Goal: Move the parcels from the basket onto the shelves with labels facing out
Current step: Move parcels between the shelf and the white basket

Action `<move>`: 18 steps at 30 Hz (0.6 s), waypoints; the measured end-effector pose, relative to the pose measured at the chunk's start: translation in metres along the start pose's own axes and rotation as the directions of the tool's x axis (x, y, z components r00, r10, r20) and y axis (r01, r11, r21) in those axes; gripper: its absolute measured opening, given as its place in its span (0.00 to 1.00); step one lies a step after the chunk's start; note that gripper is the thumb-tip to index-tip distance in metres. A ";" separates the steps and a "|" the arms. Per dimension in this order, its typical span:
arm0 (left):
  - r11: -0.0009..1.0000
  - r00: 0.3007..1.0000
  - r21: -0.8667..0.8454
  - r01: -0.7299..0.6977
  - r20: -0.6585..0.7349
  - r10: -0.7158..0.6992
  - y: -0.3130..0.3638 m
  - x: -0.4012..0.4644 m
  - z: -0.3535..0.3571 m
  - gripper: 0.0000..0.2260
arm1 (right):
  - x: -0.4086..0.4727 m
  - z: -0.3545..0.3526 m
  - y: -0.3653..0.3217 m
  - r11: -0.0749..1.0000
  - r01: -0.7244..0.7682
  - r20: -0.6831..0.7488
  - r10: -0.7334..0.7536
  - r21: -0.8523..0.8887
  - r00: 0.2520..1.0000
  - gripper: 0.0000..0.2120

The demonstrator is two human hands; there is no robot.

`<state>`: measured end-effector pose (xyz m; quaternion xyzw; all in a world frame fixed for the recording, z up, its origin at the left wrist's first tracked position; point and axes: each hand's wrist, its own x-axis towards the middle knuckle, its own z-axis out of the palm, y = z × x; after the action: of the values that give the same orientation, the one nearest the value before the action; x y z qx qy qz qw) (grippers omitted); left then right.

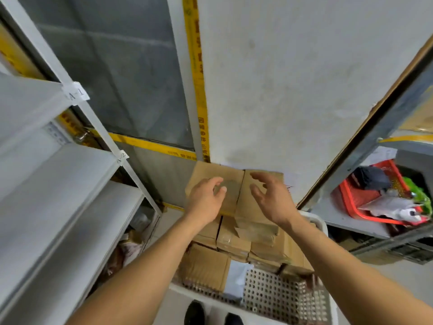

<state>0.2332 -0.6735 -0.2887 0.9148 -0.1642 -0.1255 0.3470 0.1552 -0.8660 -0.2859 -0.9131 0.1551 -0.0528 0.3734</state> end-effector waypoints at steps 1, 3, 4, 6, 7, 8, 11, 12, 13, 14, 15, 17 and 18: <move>0.999 0.999 0.035 -0.012 -0.033 0.013 -0.003 -0.005 -0.013 0.17 | 0.005 0.002 -0.012 0.999 0.044 0.035 -0.043 -0.008 0.998 0.18; 0.997 0.995 0.080 -0.011 -0.098 0.019 -0.013 -0.017 -0.042 0.17 | 0.013 0.010 -0.039 0.994 0.113 0.098 -0.112 -0.002 0.989 0.17; 0.995 0.990 0.097 0.001 -0.137 0.012 -0.020 -0.024 -0.058 0.17 | 0.016 0.015 -0.055 0.989 0.146 0.125 -0.145 0.004 0.981 0.17; 0.992 0.974 0.122 0.043 -0.227 -0.015 -0.038 -0.038 -0.091 0.17 | 0.020 0.029 -0.090 0.980 0.199 0.182 -0.200 0.022 0.963 0.17; 0.989 0.960 0.126 0.072 -0.278 -0.035 -0.048 -0.045 -0.108 0.16 | 0.021 0.037 -0.109 0.973 0.229 0.216 -0.230 0.032 0.949 0.17; 0.987 0.943 0.123 0.106 -0.328 -0.060 -0.058 -0.054 -0.125 0.16 | 0.022 0.046 -0.130 0.961 0.274 0.246 -0.275 0.040 0.929 0.17; 0.966 0.878 0.161 0.204 -0.466 -0.108 -0.090 -0.086 -0.180 0.15 | 0.022 0.078 -0.196 0.907 0.415 0.296 -0.415 0.066 0.860 0.17; 0.960 0.855 0.161 0.227 -0.505 -0.118 -0.100 -0.101 -0.199 0.14 | 0.020 0.088 -0.220 0.890 0.448 0.308 -0.450 0.080 0.838 0.16; 0.958 0.829 0.142 0.248 -0.543 -0.134 -0.110 -0.116 -0.217 0.14 | 0.017 0.099 -0.244 0.871 0.481 0.318 -0.487 0.102 0.813 0.16; 0.955 0.799 0.114 0.274 -0.580 -0.160 -0.121 -0.134 -0.236 0.15 | 0.011 0.111 -0.269 0.848 0.514 0.330 -0.526 0.130 0.784 0.16; 0.951 0.768 0.087 0.296 -0.614 -0.183 -0.132 -0.152 -0.254 0.15 | 0.005 0.123 -0.293 0.826 0.542 0.342 -0.560 0.157 0.755 0.16; 0.939 0.699 0.058 0.339 -0.684 -0.210 -0.154 -0.189 -0.289 0.16 | -0.010 0.150 -0.340 0.772 0.598 0.366 -0.631 0.214 0.684 0.16; 0.930 0.666 0.050 0.364 -0.712 -0.222 -0.166 -0.208 -0.305 0.16 | -0.019 0.164 -0.363 0.744 0.623 0.377 -0.663 0.240 0.647 0.16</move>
<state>0.1831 -0.2947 -0.1544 0.9368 0.1170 0.1890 0.2702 0.2606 -0.5066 -0.1492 -0.8780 -0.2699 0.0185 0.3949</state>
